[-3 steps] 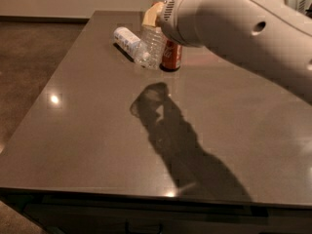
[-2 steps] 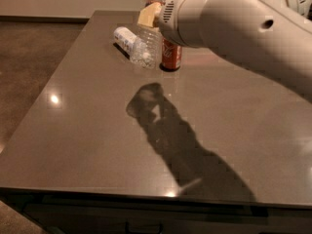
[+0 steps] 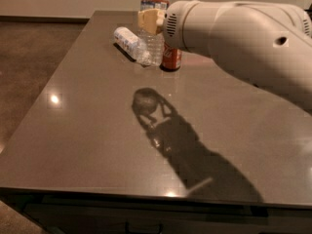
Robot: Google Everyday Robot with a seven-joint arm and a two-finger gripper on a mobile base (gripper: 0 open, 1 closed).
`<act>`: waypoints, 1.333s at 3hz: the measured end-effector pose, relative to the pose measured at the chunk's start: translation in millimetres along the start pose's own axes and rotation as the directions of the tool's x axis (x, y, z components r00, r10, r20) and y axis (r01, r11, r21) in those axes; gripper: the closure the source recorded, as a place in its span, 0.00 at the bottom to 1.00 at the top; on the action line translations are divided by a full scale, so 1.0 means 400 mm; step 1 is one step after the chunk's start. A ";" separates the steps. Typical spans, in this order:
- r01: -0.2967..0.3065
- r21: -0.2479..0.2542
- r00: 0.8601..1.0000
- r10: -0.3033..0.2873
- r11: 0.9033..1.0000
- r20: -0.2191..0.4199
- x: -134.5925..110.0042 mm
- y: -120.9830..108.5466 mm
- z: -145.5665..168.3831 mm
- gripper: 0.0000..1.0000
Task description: Place water bottle upright
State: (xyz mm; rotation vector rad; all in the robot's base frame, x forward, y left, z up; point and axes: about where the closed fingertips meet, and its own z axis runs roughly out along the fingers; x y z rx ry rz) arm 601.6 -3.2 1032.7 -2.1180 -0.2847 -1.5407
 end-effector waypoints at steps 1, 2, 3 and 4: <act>0.085 0.000 0.995 -0.085 0.996 -0.044 0.010 0.005 -0.009 1.00; 0.090 0.003 0.995 -0.090 0.996 -0.046 0.008 0.002 -0.008 1.00; 0.131 0.031 0.989 -0.128 0.991 -0.067 -0.005 -0.021 -0.002 1.00; 0.145 0.069 0.987 -0.140 0.987 -0.075 -0.034 -0.008 -0.002 1.00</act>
Offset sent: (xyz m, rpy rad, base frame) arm 0.0002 -0.0033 0.0014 -0.0343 -0.0577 0.0062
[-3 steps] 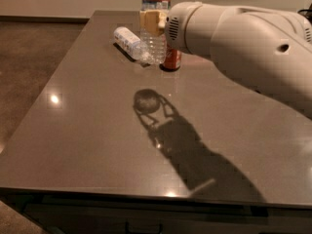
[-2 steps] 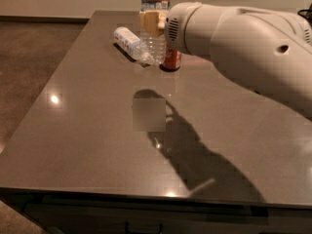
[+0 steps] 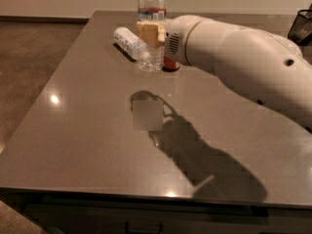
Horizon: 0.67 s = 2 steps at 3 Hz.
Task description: Place water bottle upright
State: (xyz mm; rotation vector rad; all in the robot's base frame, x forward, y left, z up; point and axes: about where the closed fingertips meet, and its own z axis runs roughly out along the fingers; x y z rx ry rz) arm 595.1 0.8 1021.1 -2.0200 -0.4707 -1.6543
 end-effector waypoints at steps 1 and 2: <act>0.023 0.059 1.000 -0.024 0.998 0.008 -0.056 0.014 -0.026 1.00; 0.057 0.122 0.998 -0.056 0.991 -0.010 -0.108 0.020 -0.063 1.00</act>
Offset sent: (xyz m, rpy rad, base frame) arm -0.0470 -0.0318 -0.0637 -0.0229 -0.1008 0.2212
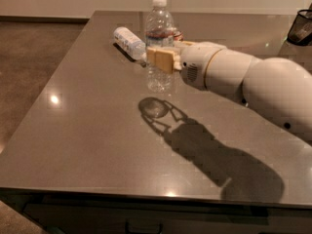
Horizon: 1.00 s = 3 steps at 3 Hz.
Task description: Place water bottle upright
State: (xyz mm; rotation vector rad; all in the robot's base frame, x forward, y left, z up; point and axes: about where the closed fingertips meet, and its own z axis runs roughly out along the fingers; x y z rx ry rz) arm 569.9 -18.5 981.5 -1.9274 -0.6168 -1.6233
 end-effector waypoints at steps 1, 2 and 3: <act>0.099 0.047 0.994 -0.097 0.994 -0.049 -0.038 -0.026 -0.030 1.00; 0.193 0.054 0.977 -0.187 0.980 -0.100 -0.056 -0.058 -0.039 1.00; 0.245 0.059 0.963 -0.235 0.968 -0.132 -0.076 -0.075 -0.034 1.00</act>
Offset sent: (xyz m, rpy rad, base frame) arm -0.0397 0.0055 -0.0214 -0.0972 -0.2628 0.0826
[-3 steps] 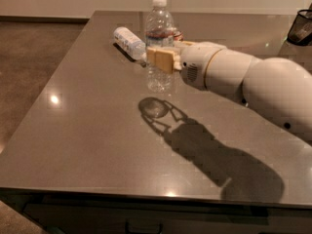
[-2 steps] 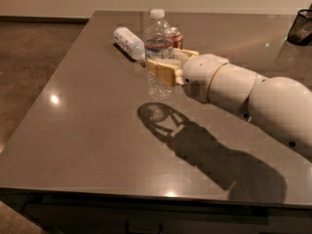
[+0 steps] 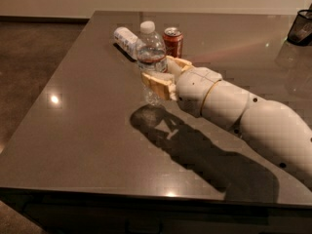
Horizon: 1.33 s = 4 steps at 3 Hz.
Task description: Place water bottle upright
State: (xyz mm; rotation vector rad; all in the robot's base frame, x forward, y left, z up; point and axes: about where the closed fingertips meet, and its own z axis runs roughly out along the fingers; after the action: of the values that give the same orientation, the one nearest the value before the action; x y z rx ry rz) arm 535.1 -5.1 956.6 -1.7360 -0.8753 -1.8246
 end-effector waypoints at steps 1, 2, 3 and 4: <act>0.010 0.010 1.000 -0.010 1.000 0.000 -0.029 -0.014 0.005 1.00; -0.003 0.019 1.000 0.003 1.000 0.018 -0.057 -0.030 0.010 0.99; -0.018 0.009 1.000 0.018 1.000 -0.003 -0.068 -0.041 0.014 0.71; -0.035 -0.002 0.999 0.035 0.999 -0.021 -0.071 -0.058 0.007 0.38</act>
Offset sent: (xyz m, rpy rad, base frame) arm -0.0041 0.0070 -0.0340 -0.0234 0.0362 0.0130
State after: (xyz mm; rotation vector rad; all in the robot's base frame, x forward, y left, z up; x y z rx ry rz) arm 523.1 10.2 925.5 -1.7194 -0.8294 -1.8187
